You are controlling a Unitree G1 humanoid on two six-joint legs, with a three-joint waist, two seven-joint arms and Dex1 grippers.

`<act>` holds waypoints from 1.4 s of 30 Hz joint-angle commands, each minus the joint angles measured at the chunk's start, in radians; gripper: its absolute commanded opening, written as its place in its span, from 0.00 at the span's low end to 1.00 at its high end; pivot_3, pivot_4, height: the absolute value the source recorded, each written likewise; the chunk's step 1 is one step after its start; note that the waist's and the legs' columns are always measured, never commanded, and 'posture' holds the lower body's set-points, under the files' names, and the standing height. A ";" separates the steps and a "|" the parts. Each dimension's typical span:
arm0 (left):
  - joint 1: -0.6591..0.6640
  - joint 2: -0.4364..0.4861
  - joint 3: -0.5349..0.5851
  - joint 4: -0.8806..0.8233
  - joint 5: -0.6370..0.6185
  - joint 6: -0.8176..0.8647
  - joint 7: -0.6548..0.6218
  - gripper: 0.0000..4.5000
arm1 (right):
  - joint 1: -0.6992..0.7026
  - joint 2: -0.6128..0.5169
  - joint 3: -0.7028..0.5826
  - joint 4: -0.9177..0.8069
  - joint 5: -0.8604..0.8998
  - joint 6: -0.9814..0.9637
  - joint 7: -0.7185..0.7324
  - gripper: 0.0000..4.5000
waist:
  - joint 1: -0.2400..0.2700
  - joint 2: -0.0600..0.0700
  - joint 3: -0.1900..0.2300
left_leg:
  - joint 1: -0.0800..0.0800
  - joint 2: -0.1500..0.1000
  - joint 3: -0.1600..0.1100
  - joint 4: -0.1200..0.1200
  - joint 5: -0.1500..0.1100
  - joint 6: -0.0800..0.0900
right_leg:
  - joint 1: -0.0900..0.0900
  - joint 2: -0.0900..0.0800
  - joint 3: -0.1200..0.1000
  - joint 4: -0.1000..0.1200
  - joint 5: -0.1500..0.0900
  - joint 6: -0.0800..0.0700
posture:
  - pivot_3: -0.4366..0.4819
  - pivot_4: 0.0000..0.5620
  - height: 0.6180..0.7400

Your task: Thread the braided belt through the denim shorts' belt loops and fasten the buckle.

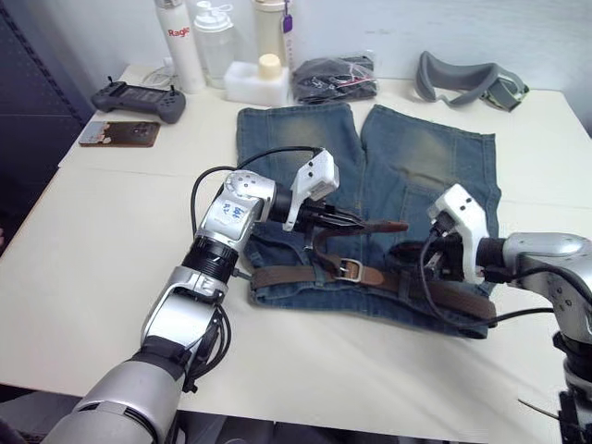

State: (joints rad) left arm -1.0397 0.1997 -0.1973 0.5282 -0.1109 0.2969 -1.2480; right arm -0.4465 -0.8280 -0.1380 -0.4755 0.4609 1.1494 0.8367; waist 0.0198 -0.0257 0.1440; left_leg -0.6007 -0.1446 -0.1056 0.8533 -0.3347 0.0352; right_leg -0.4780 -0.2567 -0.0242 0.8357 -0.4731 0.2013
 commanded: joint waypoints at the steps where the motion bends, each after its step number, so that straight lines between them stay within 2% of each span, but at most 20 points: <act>1: -0.005 0.021 -0.024 -0.041 0.008 -0.080 -0.023 0.00 | 0.034 -0.077 -0.010 -0.088 -0.076 -0.229 0.009 0.01 | -0.010 0.002 0.001 | 0.000 0.000 0.001 0.000 0.001 0.000 | 0.000 0.000 -0.001 0.000 0.000 0.000 | 0.48 0.27 0.07; 3: -0.012 0.037 -0.036 -0.030 0.023 -0.133 -0.026 0.00 | 0.043 -0.093 -0.027 -0.116 -0.060 -0.251 0.014 0.01 | -0.025 0.002 0.002 | 0.001 0.000 0.003 -0.001 0.004 0.000 | -0.001 0.000 -0.004 0.001 0.000 0.001 | 0.48 0.27 0.07; 6: -0.028 0.041 -0.028 -0.006 0.013 -0.164 -0.029 0.00 | 0.051 -0.125 -0.022 -0.143 -0.064 -0.275 0.015 0.20 | -0.035 0.002 0.007 | 0.000 0.002 0.005 0.000 0.009 -0.001 | -0.001 -0.007 -0.016 0.001 0.001 0.002 | 0.48 0.27 0.07; 7: -0.037 0.043 -0.027 0.007 0.015 -0.164 -0.024 0.00 | 0.057 -0.141 -0.006 -0.146 -0.098 -0.312 0.005 0.29 | -0.034 0.003 0.009 | 0.000 0.002 0.006 0.000 0.011 -0.001 | -0.001 -0.015 -0.022 0.002 0.001 0.003 | 0.48 0.27 0.07; 10: -0.069 0.048 -0.027 0.065 0.033 -0.186 -0.005 0.00 | 0.056 -0.159 0.033 -0.140 -0.179 -0.408 -0.036 0.60 | -0.035 0.003 0.011 | 0.000 0.002 0.006 0.000 0.019 -0.002 | -0.001 -0.017 -0.028 0.002 0.004 0.009 | 0.48 0.27 0.07; 15: -0.088 0.040 -0.034 0.107 0.042 -0.220 -0.010 0.00 | 0.035 -0.171 0.074 -0.123 -0.224 -0.459 -0.041 0.60 | -0.041 0.003 0.015 | 0.000 0.002 0.005 0.000 0.029 -0.002 | -0.001 -0.018 -0.028 0.002 0.015 0.015 | 0.48 0.27 0.07; 23: -0.109 0.032 -0.028 0.128 0.036 -0.236 -0.007 0.00 | 0.040 -0.146 0.165 -0.055 -0.293 -0.529 -0.046 0.60 | -0.046 0.003 0.015 | -0.001 0.002 0.005 0.000 0.029 -0.002 | -0.002 -0.016 -0.028 0.003 0.016 0.015 | 0.48 0.27 0.07; 26: -0.112 0.034 -0.024 0.130 0.033 -0.238 -0.007 0.00 | 0.030 -0.132 0.180 -0.028 -0.306 -0.541 -0.047 0.42 | -0.047 0.003 0.015 | -0.001 0.002 0.005 0.000 0.029 -0.002 | -0.003 -0.016 -0.028 0.004 0.016 0.015 | 0.48 0.27 0.07; 28: -0.115 0.034 -0.019 0.134 0.028 -0.234 -0.008 0.00 | 0.024 -0.126 0.181 -0.018 -0.310 -0.551 -0.047 0.19 | -0.048 0.003 0.015 | -0.001 0.002 0.005 0.000 0.030 -0.003 | -0.003 -0.016 -0.028 0.005 0.016 0.015 | 0.48 0.27 0.07; 30: -0.117 0.035 -0.020 0.137 0.028 -0.234 -0.011 0.00 | 0.017 -0.120 0.178 -0.014 -0.308 -0.557 -0.045 0.01 | -0.048 0.003 0.015 | -0.001 0.002 0.005 0.001 0.030 -0.003 | -0.004 -0.016 -0.028 0.007 0.016 0.015 | 0.48 0.27 0.07; 34: -0.124 0.023 -0.010 0.151 0.022 -0.229 0.000 0.00 | 0.007 -0.112 0.174 -0.014 -0.305 -0.556 -0.043 0.01 | -0.047 0.003 0.015 | -0.001 0.001 0.005 0.001 0.030 -0.003 | -0.004 -0.016 -0.028 0.007 0.016 0.015 | 0.48 0.27 0.07; 36: -0.133 0.002 -0.002 0.164 0.036 -0.273 0.055 0.18 | -0.001 -0.111 0.173 -0.022 -0.305 -0.549 -0.043 0.00 | -0.047 0.003 0.015 | -0.001 0.001 0.005 0.001 0.030 -0.003 | -0.004 -0.016 -0.028 0.008 0.016 0.015 | 0.48 0.27 0.07; 37: -0.138 -0.007 -0.006 0.171 0.053 -0.298 0.086 0.24 | -0.005 -0.111 0.174 -0.026 -0.305 -0.545 -0.043 0.00 | -0.047 0.003 0.015 | -0.001 0.001 0.005 0.001 0.030 -0.003 | -0.004 -0.016 -0.028 0.008 0.016 0.015 | 0.48 0.27 0.07; 39: -0.141 -0.018 -0.020 0.177 0.065 -0.322 0.089 0.41 | -0.011 -0.110 0.175 -0.033 -0.303 -0.536 -0.043 0.00 | -0.045 0.003 0.015 | -0.001 0.001 0.005 0.002 0.030 -0.003 | -0.004 -0.017 -0.028 0.009 0.016 0.015 | 0.48 0.27 0.07; 42: -0.139 -0.035 -0.035 0.177 0.068 -0.331 0.075 0.41 | -0.016 -0.109 0.176 -0.040 -0.301 -0.525 -0.044 0.00 | -0.046 0.003 0.015 | -0.002 0.001 0.005 0.003 0.030 -0.003 | -0.004 -0.016 -0.028 0.009 0.016 0.015 | 0.48 0.27 0.07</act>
State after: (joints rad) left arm -1.1589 0.1734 -0.2191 0.7191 -0.0496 -0.0132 -1.1707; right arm -0.4478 -0.9381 0.0628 -0.4723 0.1571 0.6220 0.7940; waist -0.0266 -0.0225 0.1592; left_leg -0.6024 -0.1438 -0.1002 0.8559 -0.3048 0.0326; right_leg -0.4827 -0.2731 -0.0523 0.8452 -0.4574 0.2161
